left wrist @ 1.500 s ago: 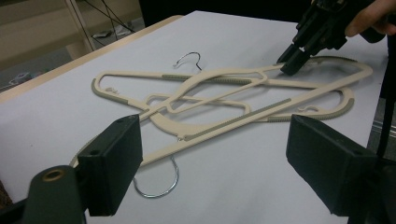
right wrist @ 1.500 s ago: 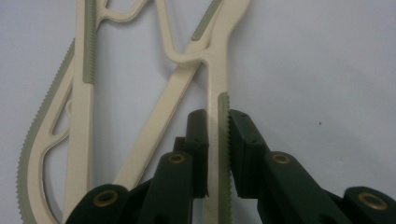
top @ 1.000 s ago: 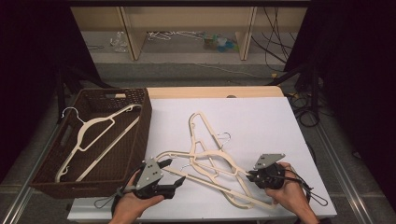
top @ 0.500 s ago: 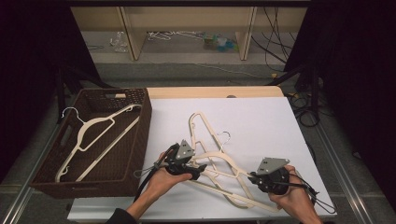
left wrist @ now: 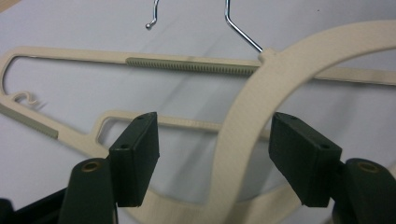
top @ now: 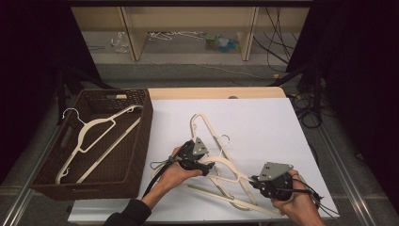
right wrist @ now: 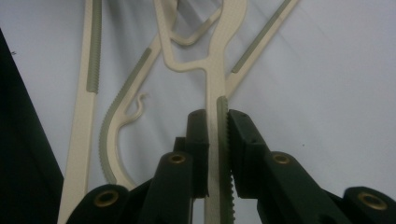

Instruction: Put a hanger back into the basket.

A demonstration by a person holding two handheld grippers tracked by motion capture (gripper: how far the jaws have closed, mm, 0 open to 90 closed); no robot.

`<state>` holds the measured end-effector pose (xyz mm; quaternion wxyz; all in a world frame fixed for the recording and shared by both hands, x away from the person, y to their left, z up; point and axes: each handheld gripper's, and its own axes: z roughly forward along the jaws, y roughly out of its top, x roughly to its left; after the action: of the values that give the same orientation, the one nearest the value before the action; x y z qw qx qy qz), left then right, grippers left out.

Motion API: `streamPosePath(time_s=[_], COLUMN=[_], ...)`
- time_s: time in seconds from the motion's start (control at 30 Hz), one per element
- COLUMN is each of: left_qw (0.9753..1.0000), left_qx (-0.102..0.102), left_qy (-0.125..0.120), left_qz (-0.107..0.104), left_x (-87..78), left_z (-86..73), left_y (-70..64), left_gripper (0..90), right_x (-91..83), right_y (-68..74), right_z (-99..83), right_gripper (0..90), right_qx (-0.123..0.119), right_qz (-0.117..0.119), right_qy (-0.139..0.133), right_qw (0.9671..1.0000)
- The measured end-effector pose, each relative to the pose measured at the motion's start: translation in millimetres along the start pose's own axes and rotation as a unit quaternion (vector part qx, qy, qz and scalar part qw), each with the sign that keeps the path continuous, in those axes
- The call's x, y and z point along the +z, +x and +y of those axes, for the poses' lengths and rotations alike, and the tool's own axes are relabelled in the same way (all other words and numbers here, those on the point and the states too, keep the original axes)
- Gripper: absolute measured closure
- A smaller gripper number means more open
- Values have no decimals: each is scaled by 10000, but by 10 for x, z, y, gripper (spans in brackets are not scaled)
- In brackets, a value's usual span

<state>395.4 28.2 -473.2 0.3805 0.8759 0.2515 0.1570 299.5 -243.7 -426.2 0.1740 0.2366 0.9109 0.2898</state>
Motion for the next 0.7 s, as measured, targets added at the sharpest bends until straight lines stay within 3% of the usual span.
streamPosePath(time_s=[0.07,0.2,0.47,0.7], left_qw=[10000,9993,9971,9943], left_qx=[48,339,536,800], left_qy=[38,70,-87,-117], left_qz=[-9,-110,-529,-695], left_x=[43,66,0,-178], left_z=[0,-10,-8,39], left_y=[-4,-7,-46,-32], left_gripper=[368,449,658,686], right_x=[-6,-6,-15,-11], right_y=[6,13,11,5], right_z=[3,4,1,-19], right_gripper=[796,796,796,796], right_qx=[-51,-106,-206,-224], right_qz=[21,76,114,171], right_qy=[-9,-5,-43,-86], right_qw=[10000,9999,9997,9996])
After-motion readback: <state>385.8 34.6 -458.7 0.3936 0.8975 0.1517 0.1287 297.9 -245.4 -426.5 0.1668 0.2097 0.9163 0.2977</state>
